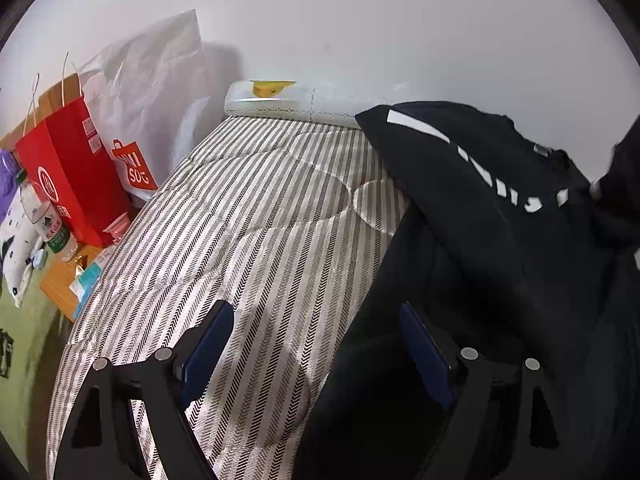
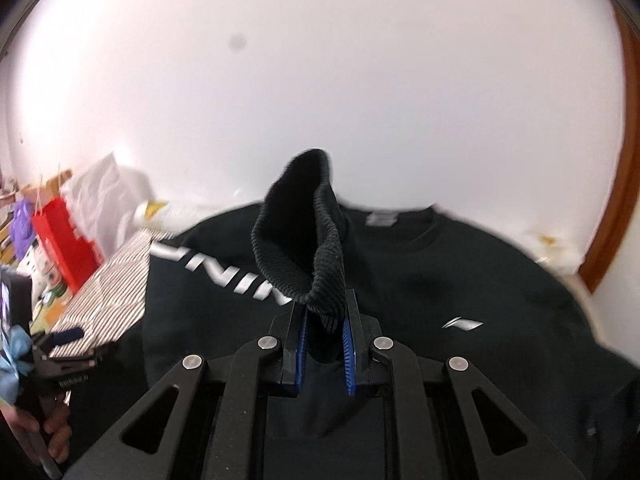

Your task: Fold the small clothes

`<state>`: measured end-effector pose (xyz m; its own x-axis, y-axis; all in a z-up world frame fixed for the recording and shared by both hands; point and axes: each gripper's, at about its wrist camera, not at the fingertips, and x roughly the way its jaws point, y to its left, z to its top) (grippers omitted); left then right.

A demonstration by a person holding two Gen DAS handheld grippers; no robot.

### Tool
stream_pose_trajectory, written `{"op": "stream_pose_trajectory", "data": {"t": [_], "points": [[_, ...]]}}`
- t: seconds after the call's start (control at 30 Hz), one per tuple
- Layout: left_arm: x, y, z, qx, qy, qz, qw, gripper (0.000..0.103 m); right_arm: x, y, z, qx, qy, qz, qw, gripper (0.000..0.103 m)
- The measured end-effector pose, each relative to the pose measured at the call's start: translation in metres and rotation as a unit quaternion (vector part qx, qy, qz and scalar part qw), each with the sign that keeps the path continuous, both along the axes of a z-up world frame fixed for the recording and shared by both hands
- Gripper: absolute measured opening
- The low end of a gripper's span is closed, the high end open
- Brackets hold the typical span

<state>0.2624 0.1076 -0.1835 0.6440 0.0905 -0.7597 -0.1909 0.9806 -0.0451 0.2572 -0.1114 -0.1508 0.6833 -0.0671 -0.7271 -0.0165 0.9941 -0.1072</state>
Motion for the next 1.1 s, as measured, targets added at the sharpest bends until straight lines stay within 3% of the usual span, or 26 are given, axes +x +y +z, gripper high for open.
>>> {"op": "stream_pose_trajectory", "data": {"t": [0.17, 0.3, 0.57, 0.73, 0.9, 1.1], "points": [[0.0, 0.003, -0.003, -0.004, 0.009, -0.003, 1.0, 0.083, -0.008, -0.045, 0.03, -0.003, -0.032, -0.04, 0.999, 0.014], [-0.001, 0.003, -0.003, 0.001, 0.009, -0.009, 0.9999, 0.083, -0.02, -0.09, 0.032, -0.01, -0.031, -0.08, 0.996, 0.014], [0.0, 0.003, -0.006, 0.0, 0.012, -0.01, 0.9999, 0.083, -0.043, -0.161, -0.005, 0.027, 0.0, -0.153, 0.988, 0.01], [-0.001, 0.002, -0.008, 0.0, 0.011, -0.011, 0.9999, 0.083, -0.056, -0.186, -0.03, 0.056, 0.024, -0.179, 0.982, 0.01], [0.0, 0.002, -0.009, 0.001, 0.011, -0.01, 0.9999, 0.083, -0.065, -0.192, -0.043, 0.045, 0.066, -0.19, 0.979, 0.011], [0.001, 0.003, -0.009, 0.0, 0.009, -0.011, 0.9999, 0.083, -0.085, -0.204, -0.036, -0.013, 0.069, -0.199, 0.977, 0.031]]}}
